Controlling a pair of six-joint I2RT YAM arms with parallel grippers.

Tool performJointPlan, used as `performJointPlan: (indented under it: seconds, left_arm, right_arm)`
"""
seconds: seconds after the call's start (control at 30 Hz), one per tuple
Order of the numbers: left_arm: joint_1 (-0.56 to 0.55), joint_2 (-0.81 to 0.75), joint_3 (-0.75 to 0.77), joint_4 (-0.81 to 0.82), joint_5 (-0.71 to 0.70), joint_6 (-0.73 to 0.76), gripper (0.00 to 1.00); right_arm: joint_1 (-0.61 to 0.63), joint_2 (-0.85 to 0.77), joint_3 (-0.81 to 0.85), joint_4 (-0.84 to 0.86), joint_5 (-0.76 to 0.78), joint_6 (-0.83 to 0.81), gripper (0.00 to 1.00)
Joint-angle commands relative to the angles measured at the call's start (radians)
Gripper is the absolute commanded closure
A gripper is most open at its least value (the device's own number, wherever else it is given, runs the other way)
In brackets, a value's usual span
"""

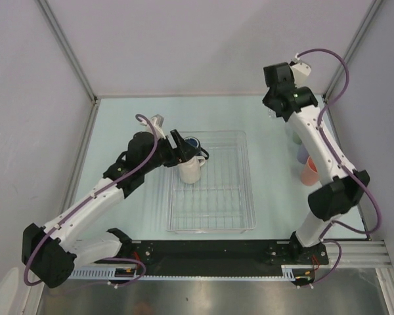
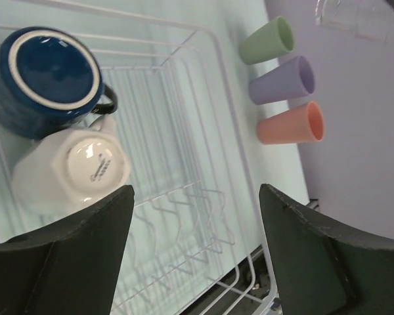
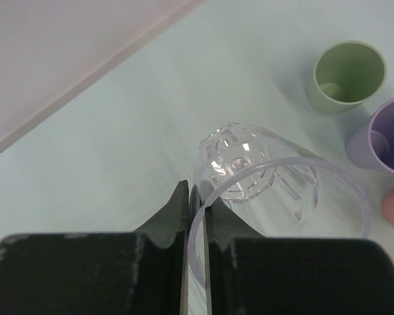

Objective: Unload the cups from the dish rack

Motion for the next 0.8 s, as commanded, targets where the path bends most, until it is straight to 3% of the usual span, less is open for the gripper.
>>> performJointPlan:
  seconds: [0.0, 0.37, 0.77]
  left_arm:
    - [-0.005, -0.035, 0.036, -0.135, -0.054, 0.055, 0.19]
    - [-0.01, -0.037, -0.017, -0.184, -0.096, 0.087, 0.21]
    - [-0.01, -0.001, -0.044, -0.213, -0.102, 0.07, 0.22]
  right_arm:
    - [-0.06, 0.138, 0.16, -0.122, -0.068, 0.018, 1.0]
    - [-0.096, 0.381, 0.185, -0.157, -0.066, 0.021, 1.0]
    - [-0.182, 0.488, 0.146, -0.093, -0.144, 0.012, 1.0]
